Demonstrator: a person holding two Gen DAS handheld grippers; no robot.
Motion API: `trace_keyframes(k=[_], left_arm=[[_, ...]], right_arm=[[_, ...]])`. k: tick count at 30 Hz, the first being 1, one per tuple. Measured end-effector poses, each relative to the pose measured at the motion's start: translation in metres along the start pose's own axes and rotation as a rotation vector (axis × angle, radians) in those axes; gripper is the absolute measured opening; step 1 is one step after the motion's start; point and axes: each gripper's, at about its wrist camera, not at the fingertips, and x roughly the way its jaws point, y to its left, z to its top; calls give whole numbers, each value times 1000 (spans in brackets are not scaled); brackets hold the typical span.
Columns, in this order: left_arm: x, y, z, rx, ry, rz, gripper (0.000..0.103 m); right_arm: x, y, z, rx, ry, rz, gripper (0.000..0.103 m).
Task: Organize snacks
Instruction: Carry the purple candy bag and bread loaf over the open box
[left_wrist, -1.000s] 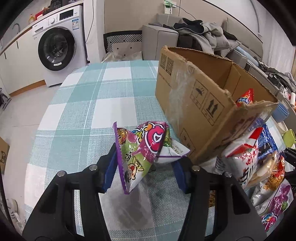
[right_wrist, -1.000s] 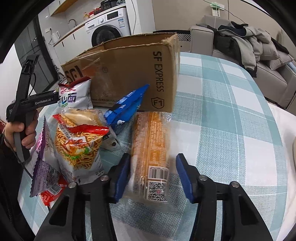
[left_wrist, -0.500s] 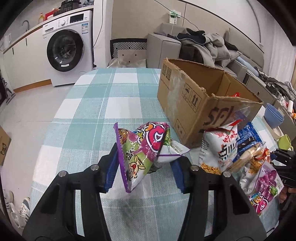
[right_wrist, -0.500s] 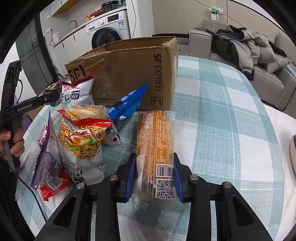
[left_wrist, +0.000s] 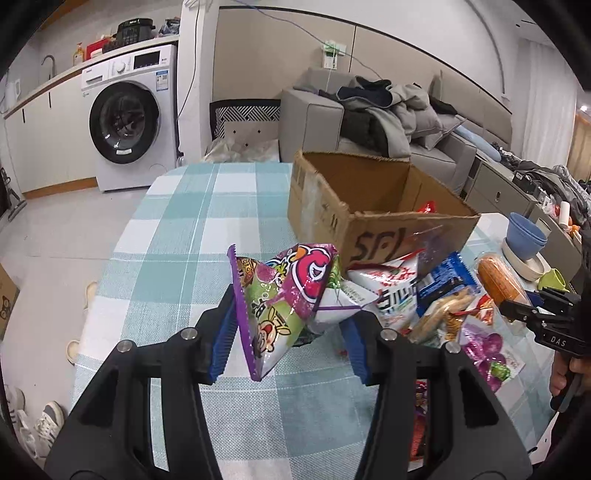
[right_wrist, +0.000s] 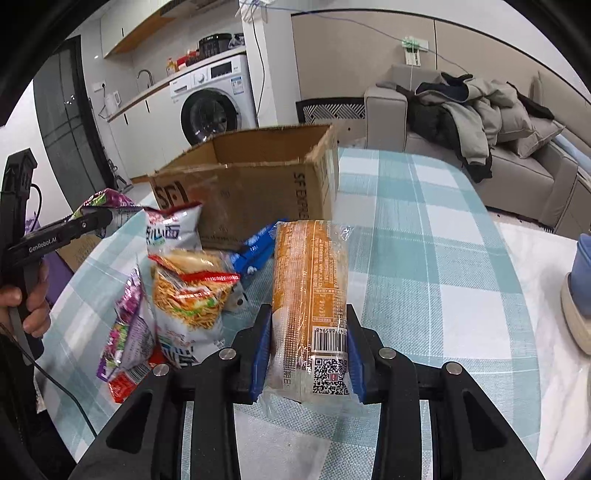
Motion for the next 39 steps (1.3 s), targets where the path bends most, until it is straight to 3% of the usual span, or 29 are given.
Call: trace_keyframes(k=[17, 39], left_arm=[[-52, -31, 30, 28, -92, -52, 49], [-33, -67, 84, 54, -85, -98, 49]], right_arm=[[-34, 16, 50, -11, -123, 19, 36], [-6, 32, 117, -22, -134, 57, 36]])
